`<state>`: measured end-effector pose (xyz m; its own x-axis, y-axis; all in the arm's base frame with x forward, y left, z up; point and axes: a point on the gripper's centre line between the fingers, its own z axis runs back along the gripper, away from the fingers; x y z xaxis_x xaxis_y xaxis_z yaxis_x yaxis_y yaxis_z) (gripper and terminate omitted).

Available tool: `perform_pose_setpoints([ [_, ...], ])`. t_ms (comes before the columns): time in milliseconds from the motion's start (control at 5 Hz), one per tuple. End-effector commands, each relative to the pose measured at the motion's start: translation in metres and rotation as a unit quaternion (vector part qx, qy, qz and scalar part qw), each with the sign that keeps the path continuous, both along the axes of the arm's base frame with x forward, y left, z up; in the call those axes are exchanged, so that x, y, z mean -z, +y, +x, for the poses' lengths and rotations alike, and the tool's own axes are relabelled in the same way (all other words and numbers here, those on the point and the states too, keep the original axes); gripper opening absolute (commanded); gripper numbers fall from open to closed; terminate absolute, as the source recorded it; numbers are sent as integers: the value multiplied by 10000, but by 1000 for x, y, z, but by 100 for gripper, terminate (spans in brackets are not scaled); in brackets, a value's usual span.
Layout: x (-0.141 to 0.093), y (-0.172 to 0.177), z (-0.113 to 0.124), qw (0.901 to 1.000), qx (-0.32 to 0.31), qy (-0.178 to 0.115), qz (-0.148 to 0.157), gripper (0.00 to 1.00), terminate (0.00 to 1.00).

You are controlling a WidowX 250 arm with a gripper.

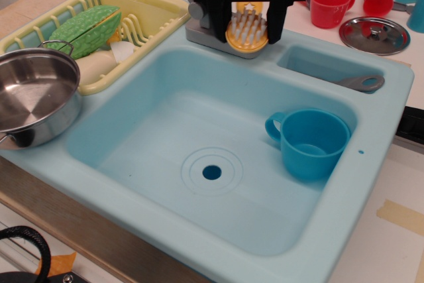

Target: Put brush into pot or pan

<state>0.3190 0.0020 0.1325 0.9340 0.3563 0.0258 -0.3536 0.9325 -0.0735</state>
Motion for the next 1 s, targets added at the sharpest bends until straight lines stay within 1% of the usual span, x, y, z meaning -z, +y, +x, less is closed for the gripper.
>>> perform_pose_setpoints([
  [0, -29, -13, -29, 9997, -229, -45, 1, 0, 0],
  [200, -37, -19, -58, 9961, -815, 277, -214, 0, 0],
  [400, -43, -9, -94, 9900, -1392, 42, -226, 0, 0],
  [600, -49, 15, -120, 9814, -1894, -274, -149, 0, 0],
  [800, -58, 36, -127, 9773, -2077, -409, -54, 0, 0],
])
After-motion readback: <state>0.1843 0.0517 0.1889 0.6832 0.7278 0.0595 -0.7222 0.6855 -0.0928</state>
